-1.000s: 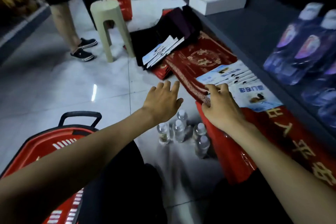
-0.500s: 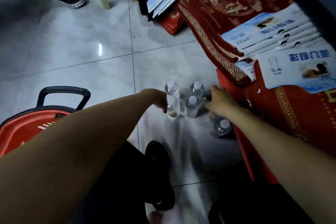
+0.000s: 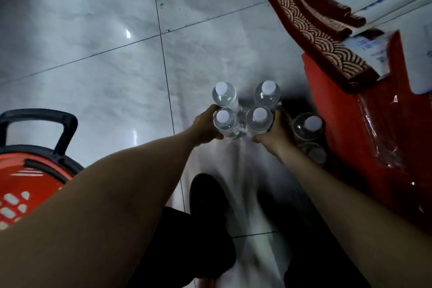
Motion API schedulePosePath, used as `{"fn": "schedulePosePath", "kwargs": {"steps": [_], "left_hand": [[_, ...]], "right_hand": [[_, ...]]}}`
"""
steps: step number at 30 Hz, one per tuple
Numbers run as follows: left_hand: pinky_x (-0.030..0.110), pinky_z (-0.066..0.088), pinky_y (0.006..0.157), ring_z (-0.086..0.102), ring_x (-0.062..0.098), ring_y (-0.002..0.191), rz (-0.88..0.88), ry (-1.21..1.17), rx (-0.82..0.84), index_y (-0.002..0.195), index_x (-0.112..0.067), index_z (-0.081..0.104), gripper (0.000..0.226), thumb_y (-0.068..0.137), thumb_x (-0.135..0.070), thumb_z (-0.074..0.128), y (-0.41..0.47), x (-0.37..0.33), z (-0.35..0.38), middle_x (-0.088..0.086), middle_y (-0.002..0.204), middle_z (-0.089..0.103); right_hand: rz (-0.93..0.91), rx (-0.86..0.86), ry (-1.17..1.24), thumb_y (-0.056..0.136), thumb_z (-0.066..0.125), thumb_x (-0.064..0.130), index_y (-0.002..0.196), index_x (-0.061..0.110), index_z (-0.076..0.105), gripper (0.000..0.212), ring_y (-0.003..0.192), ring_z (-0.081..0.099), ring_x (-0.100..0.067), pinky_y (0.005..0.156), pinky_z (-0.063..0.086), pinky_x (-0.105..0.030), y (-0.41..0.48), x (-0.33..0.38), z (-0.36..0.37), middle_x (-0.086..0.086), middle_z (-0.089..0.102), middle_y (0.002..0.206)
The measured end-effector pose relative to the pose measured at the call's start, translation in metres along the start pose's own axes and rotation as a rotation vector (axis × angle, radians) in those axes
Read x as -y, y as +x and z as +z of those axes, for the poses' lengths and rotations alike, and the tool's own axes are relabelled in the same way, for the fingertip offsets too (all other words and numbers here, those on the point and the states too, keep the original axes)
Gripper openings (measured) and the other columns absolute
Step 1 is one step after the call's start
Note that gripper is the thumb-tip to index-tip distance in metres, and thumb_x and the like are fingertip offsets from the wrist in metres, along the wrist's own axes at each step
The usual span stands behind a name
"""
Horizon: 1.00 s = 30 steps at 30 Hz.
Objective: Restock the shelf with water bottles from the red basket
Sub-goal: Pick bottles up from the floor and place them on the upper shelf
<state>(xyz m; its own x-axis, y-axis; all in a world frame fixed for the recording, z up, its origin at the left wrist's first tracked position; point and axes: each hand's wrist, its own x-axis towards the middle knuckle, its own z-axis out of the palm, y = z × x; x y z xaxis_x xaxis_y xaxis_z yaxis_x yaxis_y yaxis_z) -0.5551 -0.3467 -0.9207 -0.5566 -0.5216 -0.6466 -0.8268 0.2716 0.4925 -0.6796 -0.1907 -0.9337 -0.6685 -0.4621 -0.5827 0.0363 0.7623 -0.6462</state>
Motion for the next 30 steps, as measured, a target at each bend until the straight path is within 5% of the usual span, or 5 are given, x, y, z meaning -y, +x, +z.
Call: {"fn": "schedulePosePath", "kwargs": {"steps": [5,13,17,23,30], "left_hand": [[0.043,0.049,0.093,0.059,0.028,0.110,0.059,-0.016,-0.073,0.133,-0.016,0.043,0.087,0.059,-0.006,0.087,0.009,0.004,0.010,0.004,0.124,0.063],[0.045,0.048,0.100,0.054,0.025,0.119,0.086,-0.074,0.084,0.141,-0.025,0.039,0.096,0.060,-0.017,0.089,0.003,0.006,0.014,-0.002,0.132,0.058],[0.038,0.054,0.071,0.060,0.030,0.104,-0.032,-0.206,0.270,0.141,-0.028,0.041,0.083,0.072,0.001,0.076,-0.008,-0.008,-0.001,0.005,0.130,0.057],[0.051,0.049,0.087,0.056,0.026,0.115,-0.051,-0.295,0.350,0.139,-0.025,0.044,0.080,0.070,-0.010,0.081,-0.060,-0.061,-0.062,0.005,0.128,0.062],[0.063,0.051,0.086,0.057,0.026,0.118,0.300,-0.561,0.362,0.116,-0.020,0.067,0.042,0.075,-0.021,0.074,-0.172,-0.140,-0.128,0.006,0.120,0.065]], "right_hand": [[-0.122,-0.027,0.169,0.036,0.091,0.053,0.124,0.030,0.049,0.100,0.111,0.061,-0.012,0.090,0.054,-0.038,0.037,-0.044,0.043,0.010,0.060,0.122],[-0.104,0.098,0.242,0.058,0.088,0.018,0.122,0.023,0.049,0.075,0.112,0.061,-0.013,0.088,0.055,-0.034,-0.005,-0.016,0.018,0.007,0.062,0.120],[-0.060,0.183,0.312,0.072,0.082,0.002,0.126,0.006,0.053,0.061,0.098,0.059,-0.018,0.069,0.052,-0.019,-0.030,-0.012,-0.007,-0.015,0.065,0.112],[-0.180,0.276,0.307,0.080,0.074,-0.004,0.094,0.018,0.062,0.028,0.064,0.060,0.020,0.065,0.043,-0.006,-0.079,0.040,-0.075,0.024,0.067,0.069],[-0.341,0.221,0.622,0.054,0.083,0.062,0.121,0.036,0.062,0.074,0.110,0.066,-0.019,0.095,0.049,-0.047,-0.184,0.101,-0.175,0.004,0.070,0.118]]}}
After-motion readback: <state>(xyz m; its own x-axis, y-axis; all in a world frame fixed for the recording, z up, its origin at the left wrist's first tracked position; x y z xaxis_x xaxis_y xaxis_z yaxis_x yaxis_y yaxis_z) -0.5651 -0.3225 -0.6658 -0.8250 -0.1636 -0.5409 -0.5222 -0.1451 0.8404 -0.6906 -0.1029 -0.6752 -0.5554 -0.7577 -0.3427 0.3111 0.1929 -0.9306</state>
